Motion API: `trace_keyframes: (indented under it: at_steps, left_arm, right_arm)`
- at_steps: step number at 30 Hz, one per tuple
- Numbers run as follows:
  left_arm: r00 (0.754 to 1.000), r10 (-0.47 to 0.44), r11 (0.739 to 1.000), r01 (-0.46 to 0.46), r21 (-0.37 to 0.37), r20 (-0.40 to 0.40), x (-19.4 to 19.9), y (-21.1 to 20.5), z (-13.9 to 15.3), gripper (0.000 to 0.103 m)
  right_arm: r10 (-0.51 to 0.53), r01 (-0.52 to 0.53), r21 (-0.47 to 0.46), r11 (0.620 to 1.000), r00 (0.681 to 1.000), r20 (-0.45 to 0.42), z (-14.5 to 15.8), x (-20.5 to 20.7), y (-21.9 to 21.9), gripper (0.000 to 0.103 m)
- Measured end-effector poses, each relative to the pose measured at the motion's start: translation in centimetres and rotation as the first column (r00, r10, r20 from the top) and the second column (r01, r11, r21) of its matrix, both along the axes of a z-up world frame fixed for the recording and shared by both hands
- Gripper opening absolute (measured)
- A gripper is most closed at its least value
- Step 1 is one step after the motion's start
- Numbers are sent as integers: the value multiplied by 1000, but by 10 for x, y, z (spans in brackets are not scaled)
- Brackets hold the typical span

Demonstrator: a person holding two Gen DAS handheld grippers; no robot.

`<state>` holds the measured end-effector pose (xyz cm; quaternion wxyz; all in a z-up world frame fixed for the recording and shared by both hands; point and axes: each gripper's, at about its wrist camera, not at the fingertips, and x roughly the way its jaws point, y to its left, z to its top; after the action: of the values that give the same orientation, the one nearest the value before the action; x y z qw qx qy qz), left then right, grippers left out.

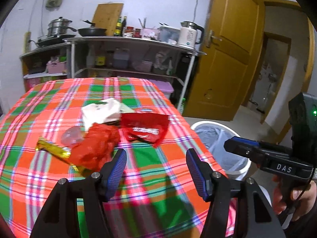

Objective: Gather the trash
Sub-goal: 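Move both tools back over the table toward the red bag and red packet, then grasp the red plastic bag with the left tool while the right tool grasps the red snack packet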

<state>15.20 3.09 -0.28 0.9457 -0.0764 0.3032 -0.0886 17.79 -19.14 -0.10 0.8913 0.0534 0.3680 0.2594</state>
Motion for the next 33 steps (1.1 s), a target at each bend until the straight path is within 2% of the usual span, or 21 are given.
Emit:
trace_keyframes:
  at_steps: [16,29,33]
  left_arm:
    - [991,131,990,-131,55,5,20,58,-3,62]
    - [990,138,985,-141,97,36,40,87,-2,62]
    - [992,125,988,-126,94,12,50,95,-6,62]
  right_arm:
    - [73,-75,-37,997,996,-47,-16,43,45,39]
    - [108,-111,-68,991,993,-57,-30,84,77,41]
    - [110,-115,-71,991,991,-72,-39,95,83,41]
